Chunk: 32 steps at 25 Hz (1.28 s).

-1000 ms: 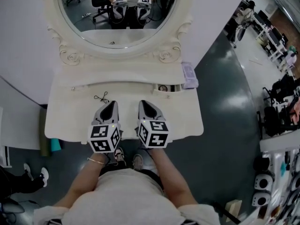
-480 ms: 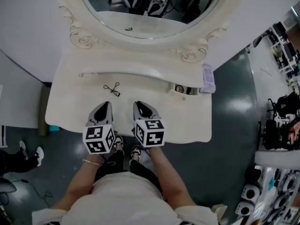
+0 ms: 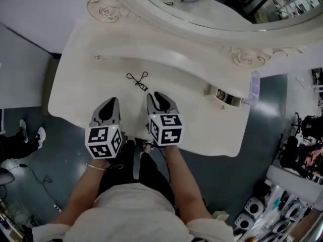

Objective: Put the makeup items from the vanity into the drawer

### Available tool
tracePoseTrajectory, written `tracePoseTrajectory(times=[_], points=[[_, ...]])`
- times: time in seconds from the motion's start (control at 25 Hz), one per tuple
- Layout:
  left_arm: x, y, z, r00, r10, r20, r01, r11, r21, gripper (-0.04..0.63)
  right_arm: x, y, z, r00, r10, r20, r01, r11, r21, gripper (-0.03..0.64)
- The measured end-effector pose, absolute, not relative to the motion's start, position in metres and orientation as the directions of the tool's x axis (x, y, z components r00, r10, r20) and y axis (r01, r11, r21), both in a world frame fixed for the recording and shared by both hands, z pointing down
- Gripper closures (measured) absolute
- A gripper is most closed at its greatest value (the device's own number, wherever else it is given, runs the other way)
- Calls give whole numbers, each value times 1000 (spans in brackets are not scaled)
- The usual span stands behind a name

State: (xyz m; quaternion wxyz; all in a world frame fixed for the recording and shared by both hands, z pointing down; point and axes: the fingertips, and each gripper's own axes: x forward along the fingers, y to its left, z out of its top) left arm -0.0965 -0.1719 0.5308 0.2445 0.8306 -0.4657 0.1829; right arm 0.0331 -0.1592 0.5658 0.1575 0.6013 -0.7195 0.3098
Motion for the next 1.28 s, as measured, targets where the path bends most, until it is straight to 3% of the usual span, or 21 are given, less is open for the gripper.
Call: tracePoseTrajectory(times=[0.68,1.28], points=[[-96,-218,566,519,-630,578,-849,-461,259,594,16,-196,595,-287,-675,680,-956,245,-160,542],[-80,-225,562,575,-592,564,-809,-516,284,594,14,-191,587,-306,-684,663,-952,232,-199,593]])
